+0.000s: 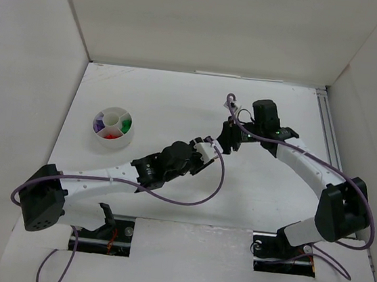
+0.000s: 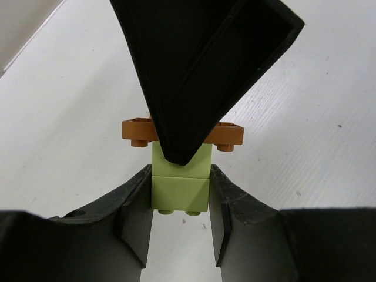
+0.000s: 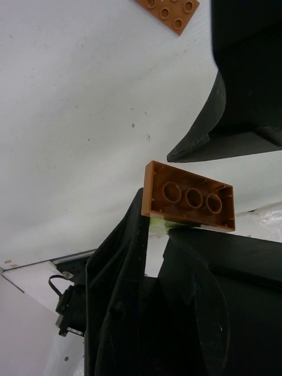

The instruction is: Sort the legos into containers by color

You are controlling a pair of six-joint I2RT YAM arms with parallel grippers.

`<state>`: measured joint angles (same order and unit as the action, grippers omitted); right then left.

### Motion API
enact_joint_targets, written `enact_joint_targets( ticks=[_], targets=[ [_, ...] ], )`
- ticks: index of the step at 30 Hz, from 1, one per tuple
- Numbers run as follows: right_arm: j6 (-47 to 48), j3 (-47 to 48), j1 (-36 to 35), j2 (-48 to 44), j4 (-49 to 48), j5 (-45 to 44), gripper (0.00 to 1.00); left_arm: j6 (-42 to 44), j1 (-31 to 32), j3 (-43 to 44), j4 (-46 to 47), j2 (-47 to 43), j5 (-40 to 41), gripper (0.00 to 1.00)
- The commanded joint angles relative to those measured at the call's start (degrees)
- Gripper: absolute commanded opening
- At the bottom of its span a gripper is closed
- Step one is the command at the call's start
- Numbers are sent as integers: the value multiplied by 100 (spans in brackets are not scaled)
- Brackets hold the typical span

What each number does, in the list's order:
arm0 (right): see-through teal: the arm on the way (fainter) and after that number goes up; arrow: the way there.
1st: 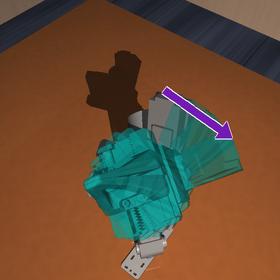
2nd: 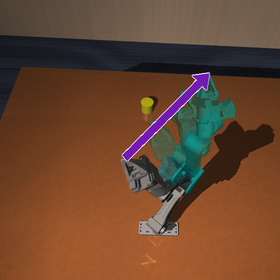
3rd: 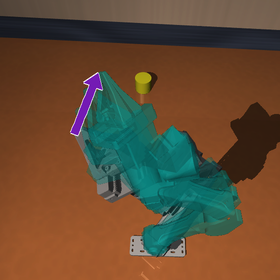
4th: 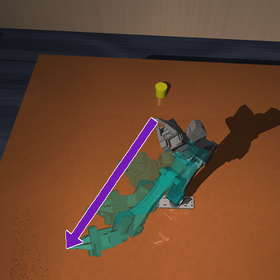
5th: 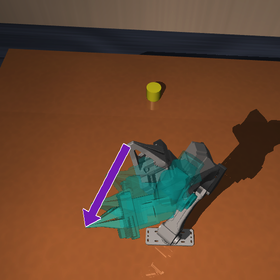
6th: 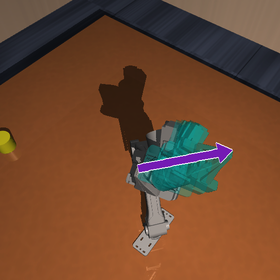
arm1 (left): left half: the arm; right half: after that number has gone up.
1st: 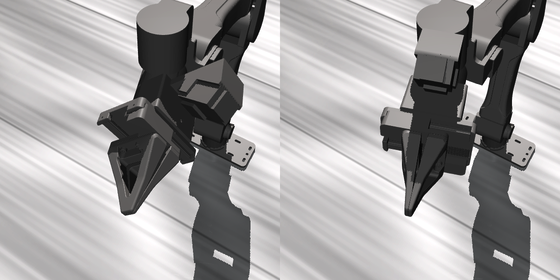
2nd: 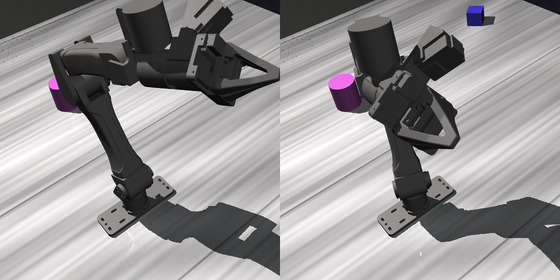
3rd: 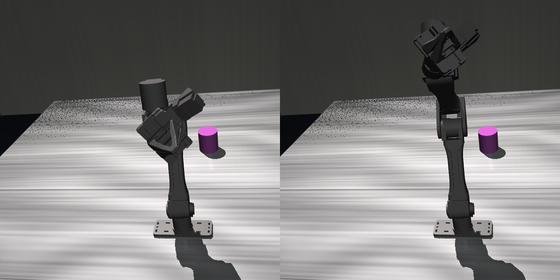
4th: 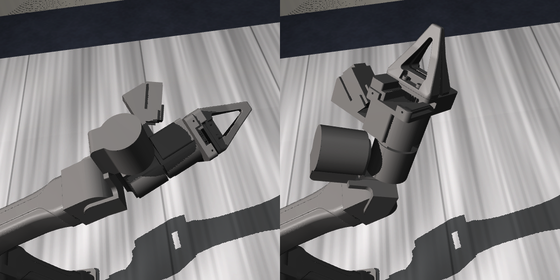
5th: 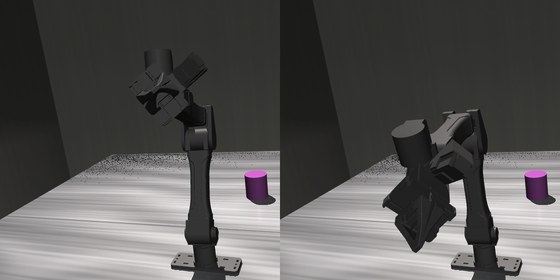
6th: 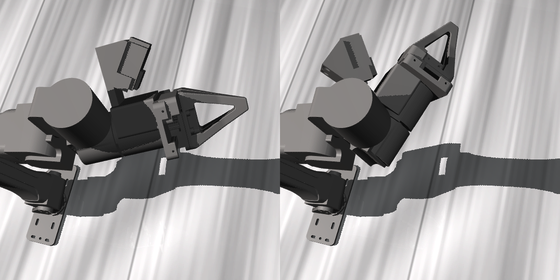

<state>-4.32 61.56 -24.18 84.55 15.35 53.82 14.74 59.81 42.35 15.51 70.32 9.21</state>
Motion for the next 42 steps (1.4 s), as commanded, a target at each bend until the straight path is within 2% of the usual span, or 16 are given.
enact_joint_targets(
  ticks=[1,5,10,11,16,17,24,27,29,30,32,34,35,38,42],
  targets=[
    [-25,260,-25,52,-287,31,52,46,31,-24,566,-151,212,0],
    [431,619,-139,219,283,120,46,-6,31,-25,751,-151,458,0],
    [625,866,-140,351,433,304,20,-59,31,-77,831,-151,511,0],
    [625,866,-139,351,433,304,18,-59,31,-78,831,-151,572,0],
    [678,866,562,299,381,304,12,-243,31,-288,831,-265,713,0],
    [678,866,668,220,224,304,7,-322,31,-367,831,-265,713,0],
    [599,805,1504,9,-112,304,6,-938,31,-543,585,-265,907,0],
    [660,753,1698,-44,-173,366,6,-1411,31,-543,419,-317,1371,0],
    [800,691,1698,-114,-225,200,6,-1850,-328,-185,0,-318,1601,0],
    [862,630,1698,-115,-226,112,7,-2453,-547,-18,-239,-265,1688,0],
    [1090,560,1698,-307,-226,-221,7,-3132,-1425,351,-775,-195,1864,0],
    [1300,420,1698,-491,-226,-433,7,-3809,-2163,931,-1732,-38,1752,0],
    [1363,366,1698,-545,-226,-617,9,-4456,-2958,1290,-2327,25,1376,0],
    [1556,198,1750,-685,-226,-864,10,-5014,-4209,1434,-2588,148,1012,0],
    [1662,75,1751,-739,-279,-979,11,-5297,-5152,1574,-2947,367,960,0]
  ],
)
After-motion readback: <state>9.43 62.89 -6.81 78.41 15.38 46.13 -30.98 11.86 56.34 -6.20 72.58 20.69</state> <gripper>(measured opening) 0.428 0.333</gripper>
